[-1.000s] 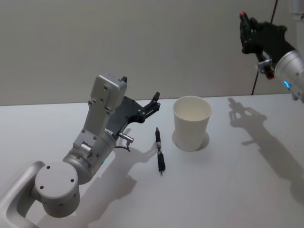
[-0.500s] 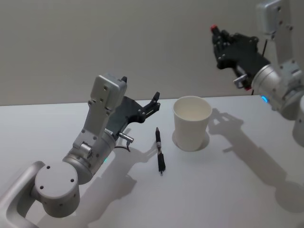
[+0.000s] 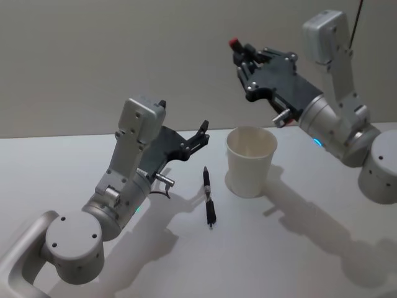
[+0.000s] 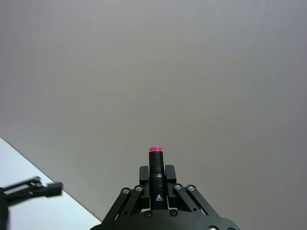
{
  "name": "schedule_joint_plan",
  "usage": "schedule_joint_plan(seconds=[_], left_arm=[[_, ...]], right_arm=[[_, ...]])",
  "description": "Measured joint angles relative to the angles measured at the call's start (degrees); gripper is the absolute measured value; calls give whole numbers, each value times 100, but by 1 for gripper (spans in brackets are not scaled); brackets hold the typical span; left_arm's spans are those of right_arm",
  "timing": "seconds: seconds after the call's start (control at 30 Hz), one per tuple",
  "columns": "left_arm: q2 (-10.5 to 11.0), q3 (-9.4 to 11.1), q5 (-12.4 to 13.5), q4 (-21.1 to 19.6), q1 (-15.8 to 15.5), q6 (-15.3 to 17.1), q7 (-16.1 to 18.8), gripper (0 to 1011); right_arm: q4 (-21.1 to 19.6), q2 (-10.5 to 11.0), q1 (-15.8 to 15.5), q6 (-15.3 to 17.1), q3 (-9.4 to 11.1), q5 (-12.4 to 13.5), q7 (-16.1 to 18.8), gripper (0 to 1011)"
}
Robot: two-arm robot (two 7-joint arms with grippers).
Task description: Place the pen into the pen holder.
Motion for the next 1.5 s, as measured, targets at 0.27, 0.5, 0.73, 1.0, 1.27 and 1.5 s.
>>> schedule_joint_plan(seconds=[0.27,0.5,0.73,1.0,1.27,1.5], left_arm=[[0,0,0,0,0,0,0,1004],[0,0,0,0,0,0,0,1004],[0,0,0,0,0,0,0,1004],[0,0,0,0,0,0,0,1004],[0,0,0,0,0,0,0,1004],[0,0,0,0,0,0,0,1004]], right_arm=[[-162,-74,-22,-381,-97,168,262,185],[-222,-105,-36,-553,-148,239,361,185],[-188,-129,-78,-636,-186,167,177,185],[-14,-173,-159,-847,-224,61,-331,185],[236,-261,-233,-1211,-280,101,-760,185],[495,-368,-263,-1507,-356,98,-1039,185]])
